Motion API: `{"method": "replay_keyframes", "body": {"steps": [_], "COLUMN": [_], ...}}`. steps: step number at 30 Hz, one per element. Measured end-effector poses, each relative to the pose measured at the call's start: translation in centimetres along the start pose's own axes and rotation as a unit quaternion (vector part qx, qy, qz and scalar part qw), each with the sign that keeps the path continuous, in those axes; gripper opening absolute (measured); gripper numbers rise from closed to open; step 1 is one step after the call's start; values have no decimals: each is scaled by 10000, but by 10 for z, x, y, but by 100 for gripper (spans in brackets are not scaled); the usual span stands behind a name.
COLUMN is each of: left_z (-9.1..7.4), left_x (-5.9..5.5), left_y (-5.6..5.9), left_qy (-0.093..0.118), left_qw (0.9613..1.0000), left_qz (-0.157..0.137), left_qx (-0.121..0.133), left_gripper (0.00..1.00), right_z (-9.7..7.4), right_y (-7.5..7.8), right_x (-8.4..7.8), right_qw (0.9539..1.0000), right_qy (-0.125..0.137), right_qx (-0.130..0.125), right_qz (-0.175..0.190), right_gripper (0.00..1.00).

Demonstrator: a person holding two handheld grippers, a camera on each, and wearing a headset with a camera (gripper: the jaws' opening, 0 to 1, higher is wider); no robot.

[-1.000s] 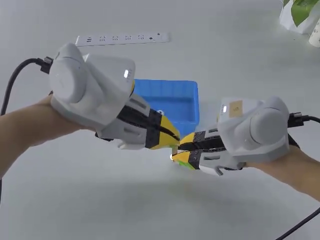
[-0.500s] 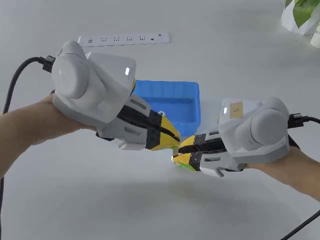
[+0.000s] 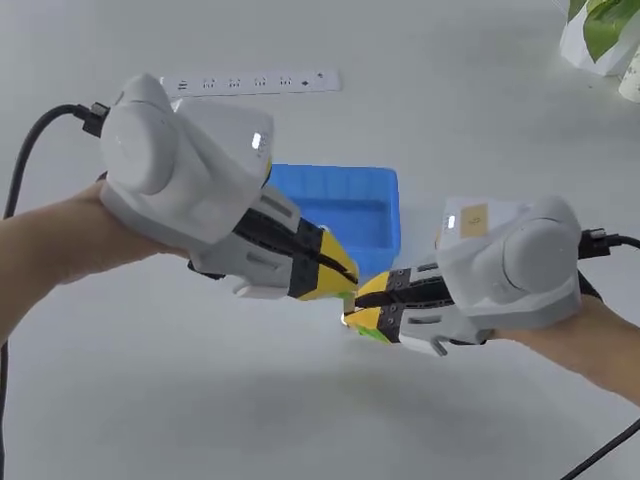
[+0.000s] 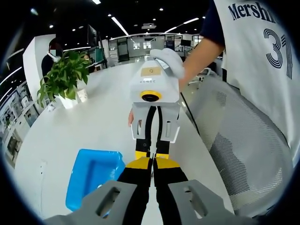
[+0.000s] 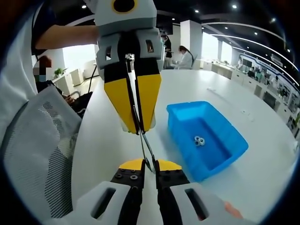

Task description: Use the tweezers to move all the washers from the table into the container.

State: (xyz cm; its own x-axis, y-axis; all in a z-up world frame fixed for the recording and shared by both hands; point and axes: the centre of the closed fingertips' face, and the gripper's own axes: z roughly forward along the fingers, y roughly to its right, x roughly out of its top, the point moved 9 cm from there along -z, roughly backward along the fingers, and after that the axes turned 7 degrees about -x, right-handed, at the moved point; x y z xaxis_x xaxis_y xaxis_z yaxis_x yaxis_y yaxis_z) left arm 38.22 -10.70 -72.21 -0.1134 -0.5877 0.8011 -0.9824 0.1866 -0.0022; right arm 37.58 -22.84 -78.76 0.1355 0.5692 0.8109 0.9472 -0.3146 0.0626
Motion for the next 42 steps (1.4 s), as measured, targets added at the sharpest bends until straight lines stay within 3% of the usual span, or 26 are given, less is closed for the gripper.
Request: {"method": "replay_keyframes", "body": {"steps": [11,18,23,28,34,41,42], "left_z": [-26,-47,-58,-64,-70,-68,-66], "left_x": [16,29,31,28,13,-1,-7], "left_y": [-2,-9,-15,-25,-48,-63,-69], "left_qy": [46,5,11,-44,-53,-35,-29], "left_qw": [9992,9973,9963,9960,9961,9968,9970], "left_qz": [280,543,618,641,568,421,393], "left_qx": [286,497,601,616,667,677,663], "left_gripper": [5,5,5,5,5,5,5], "right_z": [-10,-13,-12,-3,12,29,31], "right_y": [10,20,29,35,53,67,69], "right_x": [31,52,64,71,73,68,67], "right_qw": [9993,9979,9969,9962,9964,9973,9975], "right_qy": [183,337,438,427,417,316,297], "right_qx": [-187,-340,-422,-434,-429,-367,-341], "right_qz": [-262,-428,-500,-626,-602,-560,-548], "right_gripper": [10,10,10,10,10,10,10]}}
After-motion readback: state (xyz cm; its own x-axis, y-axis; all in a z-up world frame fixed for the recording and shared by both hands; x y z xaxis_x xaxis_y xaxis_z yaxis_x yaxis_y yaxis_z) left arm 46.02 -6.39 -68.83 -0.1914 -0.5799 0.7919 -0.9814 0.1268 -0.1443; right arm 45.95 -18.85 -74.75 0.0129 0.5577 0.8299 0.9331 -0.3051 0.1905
